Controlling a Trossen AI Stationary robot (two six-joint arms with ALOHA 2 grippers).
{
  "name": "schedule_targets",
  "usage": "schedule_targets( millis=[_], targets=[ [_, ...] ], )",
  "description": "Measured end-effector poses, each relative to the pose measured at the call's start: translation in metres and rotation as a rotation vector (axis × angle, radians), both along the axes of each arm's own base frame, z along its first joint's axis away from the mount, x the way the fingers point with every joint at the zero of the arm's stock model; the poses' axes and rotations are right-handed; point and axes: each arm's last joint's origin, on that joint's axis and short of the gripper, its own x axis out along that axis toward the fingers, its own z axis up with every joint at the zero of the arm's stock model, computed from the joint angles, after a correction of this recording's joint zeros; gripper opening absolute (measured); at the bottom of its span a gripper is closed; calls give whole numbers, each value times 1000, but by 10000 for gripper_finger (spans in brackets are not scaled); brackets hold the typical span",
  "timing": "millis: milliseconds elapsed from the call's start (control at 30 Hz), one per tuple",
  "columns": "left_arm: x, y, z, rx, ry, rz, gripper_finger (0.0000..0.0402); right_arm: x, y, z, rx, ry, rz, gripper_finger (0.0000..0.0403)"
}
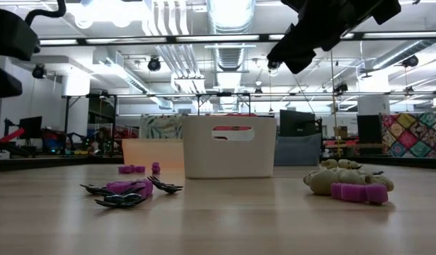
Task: Sort Halloween decoration
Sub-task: Put the purple skeleton toy into the orange bin
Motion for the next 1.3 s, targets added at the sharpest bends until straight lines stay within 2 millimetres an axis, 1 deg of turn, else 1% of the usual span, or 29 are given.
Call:
schedule_targets(
  millis=[133, 700, 1067, 1300],
  targets=[
    [-2, 2, -6, 5, 6, 0, 129, 2, 0, -3, 0, 2, 0, 52],
    [-10, 9, -29, -4, 12, -2, 126, 4, 0, -3, 4, -4, -2, 52],
    [-11, 11, -34, 6, 0, -18, 126, 4, 1, -3, 5, -7, -2, 52],
    [-13, 13, -42, -12, -24, -18, 126, 4, 0, -3, 5, -7, -3, 52]
  ],
)
